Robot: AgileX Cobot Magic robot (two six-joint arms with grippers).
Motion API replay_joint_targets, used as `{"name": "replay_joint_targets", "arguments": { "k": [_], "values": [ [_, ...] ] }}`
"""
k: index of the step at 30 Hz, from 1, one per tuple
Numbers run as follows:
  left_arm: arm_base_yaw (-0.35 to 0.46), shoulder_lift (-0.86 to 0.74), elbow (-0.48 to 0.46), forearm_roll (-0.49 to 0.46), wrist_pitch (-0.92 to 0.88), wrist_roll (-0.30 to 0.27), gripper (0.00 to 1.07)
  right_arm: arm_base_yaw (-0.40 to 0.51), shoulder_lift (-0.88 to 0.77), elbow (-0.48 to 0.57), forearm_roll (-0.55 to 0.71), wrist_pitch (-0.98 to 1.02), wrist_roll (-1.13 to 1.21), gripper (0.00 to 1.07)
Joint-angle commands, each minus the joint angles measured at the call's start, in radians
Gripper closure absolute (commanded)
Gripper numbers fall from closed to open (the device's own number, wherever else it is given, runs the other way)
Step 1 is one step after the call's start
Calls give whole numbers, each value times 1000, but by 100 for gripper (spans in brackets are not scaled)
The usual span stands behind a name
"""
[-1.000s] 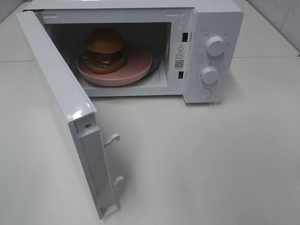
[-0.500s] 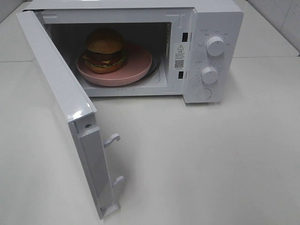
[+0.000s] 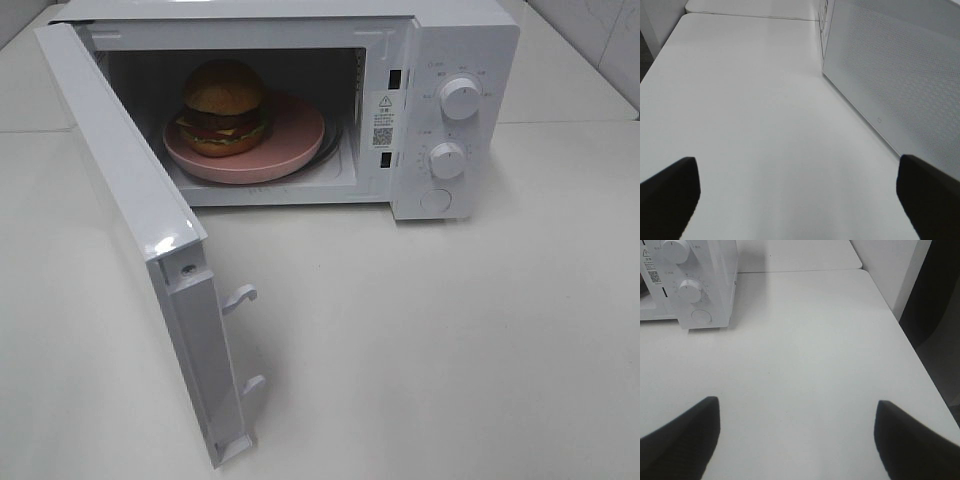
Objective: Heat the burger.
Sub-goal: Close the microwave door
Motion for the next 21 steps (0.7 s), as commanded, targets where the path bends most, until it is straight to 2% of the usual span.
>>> {"name": "replay_joint_targets", "arguments": {
  "k": [1,15,17,19,21],
  "values": [
    [-7,-12,2,2,-16,0,7,-5,-35,2,2,-11,-14,31],
    [-7,-9,-4,1,-22,-5,7,-5,-35,2,2,-11,-14,31],
    [-7,-8,-10,1,-30,-18,7,-5,-35,2,2,-11,-14,31],
    [-7,26,-36,-3,-83,-97,15,-5,-35,2,2,-11,-14,31],
    [-7,36,-36,-3,-103,-106,17,-5,-35,2,2,-11,-14,31]
  ]
}}
